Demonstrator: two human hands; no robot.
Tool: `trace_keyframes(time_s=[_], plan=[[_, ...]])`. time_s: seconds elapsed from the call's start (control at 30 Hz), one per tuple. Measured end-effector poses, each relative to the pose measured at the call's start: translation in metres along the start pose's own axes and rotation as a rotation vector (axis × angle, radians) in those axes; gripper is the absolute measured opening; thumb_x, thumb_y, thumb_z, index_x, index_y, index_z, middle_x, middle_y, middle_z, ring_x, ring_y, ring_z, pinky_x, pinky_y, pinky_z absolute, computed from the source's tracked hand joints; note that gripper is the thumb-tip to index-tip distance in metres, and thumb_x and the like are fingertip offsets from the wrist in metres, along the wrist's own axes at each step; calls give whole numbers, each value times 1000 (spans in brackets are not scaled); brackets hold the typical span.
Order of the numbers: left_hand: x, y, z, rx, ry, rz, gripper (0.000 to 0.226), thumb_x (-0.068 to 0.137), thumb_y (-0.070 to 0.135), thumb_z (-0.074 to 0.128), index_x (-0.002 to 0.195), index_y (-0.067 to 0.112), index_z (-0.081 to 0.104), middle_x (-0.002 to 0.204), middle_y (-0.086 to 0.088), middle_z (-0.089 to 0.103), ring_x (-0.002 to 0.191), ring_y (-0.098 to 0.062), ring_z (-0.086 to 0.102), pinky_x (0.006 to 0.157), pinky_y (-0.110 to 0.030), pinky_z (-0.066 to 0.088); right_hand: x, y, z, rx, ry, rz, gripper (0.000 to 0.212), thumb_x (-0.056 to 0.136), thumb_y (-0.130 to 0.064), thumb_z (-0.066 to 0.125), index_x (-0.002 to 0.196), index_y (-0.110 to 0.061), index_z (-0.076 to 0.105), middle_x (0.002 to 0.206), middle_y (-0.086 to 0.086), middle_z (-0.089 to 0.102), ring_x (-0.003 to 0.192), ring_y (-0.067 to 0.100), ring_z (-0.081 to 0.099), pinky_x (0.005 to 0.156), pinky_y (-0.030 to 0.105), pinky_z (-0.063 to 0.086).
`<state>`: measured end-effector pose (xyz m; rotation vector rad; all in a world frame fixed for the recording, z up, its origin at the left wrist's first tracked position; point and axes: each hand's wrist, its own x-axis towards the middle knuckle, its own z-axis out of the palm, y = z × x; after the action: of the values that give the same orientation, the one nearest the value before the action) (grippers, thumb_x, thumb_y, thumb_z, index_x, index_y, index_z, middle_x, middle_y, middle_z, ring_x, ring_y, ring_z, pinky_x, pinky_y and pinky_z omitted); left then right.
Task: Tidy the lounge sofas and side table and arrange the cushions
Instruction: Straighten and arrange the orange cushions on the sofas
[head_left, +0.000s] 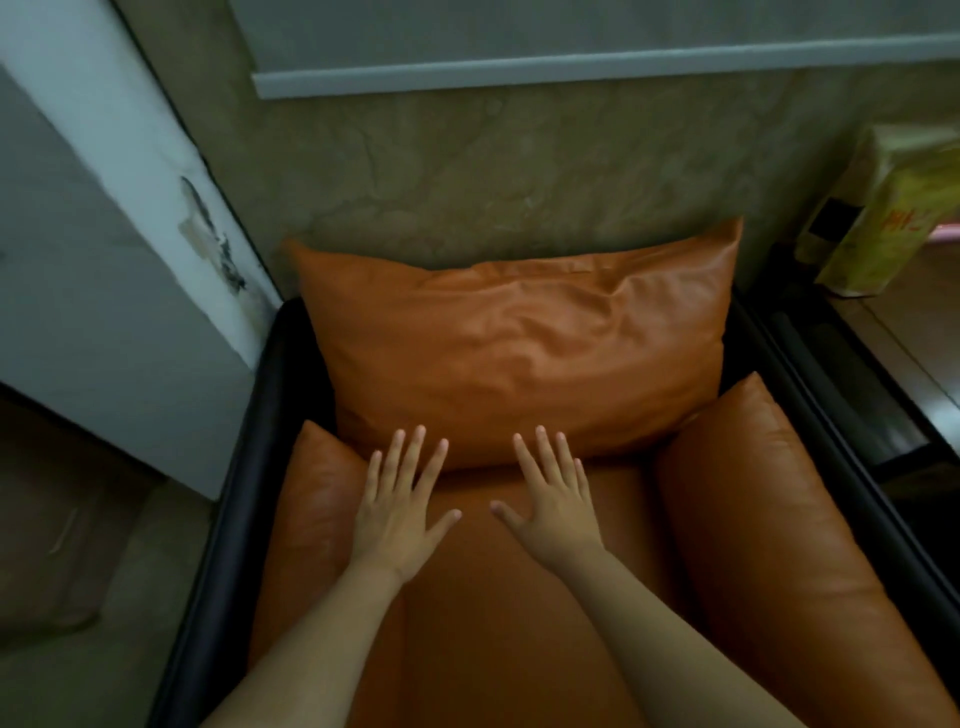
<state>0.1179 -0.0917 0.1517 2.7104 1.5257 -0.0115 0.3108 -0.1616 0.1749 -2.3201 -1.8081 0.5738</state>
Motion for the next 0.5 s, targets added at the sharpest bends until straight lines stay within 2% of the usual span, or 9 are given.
trace_keyframes(time_s=[0.1, 0.2, 0.27, 0.3, 0.4, 0.47, 0.5], plan=[[-28, -18, -3, -57, -8, -80, 84, 84, 65, 36, 153, 25, 12, 159, -10, 20, 146, -27, 12, 116, -43, 2, -22, -28, 13, 16, -21, -17, 82, 92, -65, 38, 151, -36, -13, 154, -8, -29, 142, 17, -31, 114, 34, -15], [-52, -35, -3, -141, 29, -243, 91, 87, 62, 47, 153, 29, -4, 162, -8, 3, 148, -25, -4, 117, -45, -3, -36, -53, 27, 64, -50, -28, 84, 89, -71, 34, 151, -37, -11, 157, -8, -24, 143, 16, -29, 116, 35, -12], [-69, -44, -2, -238, -45, -444, 96, 88, 64, 47, 150, 26, -16, 162, -6, -12, 148, -26, -13, 118, -48, -4, -45, -72, 40, 122, -92, -26, 94, 75, -83, 19, 151, -37, -9, 159, -8, -21, 141, 13, -29, 118, 37, -9], [-78, -48, -1, -281, -79, -543, 99, 87, 66, 47, 151, 24, -16, 161, -7, -15, 148, -27, -14, 118, -49, -3, -49, -80, 48, 163, -108, -26, 102, 65, -88, 9, 152, -36, -7, 159, -9, -20, 140, 11, -29, 118, 37, -7], [-102, -61, 5, -347, -140, -658, 100, 86, 67, 48, 152, 24, -13, 161, -6, -17, 148, -27, -11, 117, -51, 4, -64, -102, 74, 262, -181, -40, 124, 47, -98, -7, 152, -33, -7, 156, -11, -22, 142, 12, -26, 120, 40, -4], [-114, -66, 10, -449, -149, -720, 101, 85, 62, 55, 153, 25, -10, 161, -5, -13, 148, -28, -5, 116, -54, 11, -72, -111, 86, 307, -271, -22, 132, 40, -102, -2, 152, -32, -9, 158, -9, -20, 143, 12, -23, 121, 43, -1], [-119, -67, 12, -543, -147, -790, 103, 83, 58, 60, 153, 26, -7, 162, -5, -9, 148, -29, 0, 114, -56, 15, -76, -115, 91, 344, -340, 0, 136, 38, -103, 7, 152, -33, -11, 160, -6, -18, 145, 15, -21, 121, 44, 0]])
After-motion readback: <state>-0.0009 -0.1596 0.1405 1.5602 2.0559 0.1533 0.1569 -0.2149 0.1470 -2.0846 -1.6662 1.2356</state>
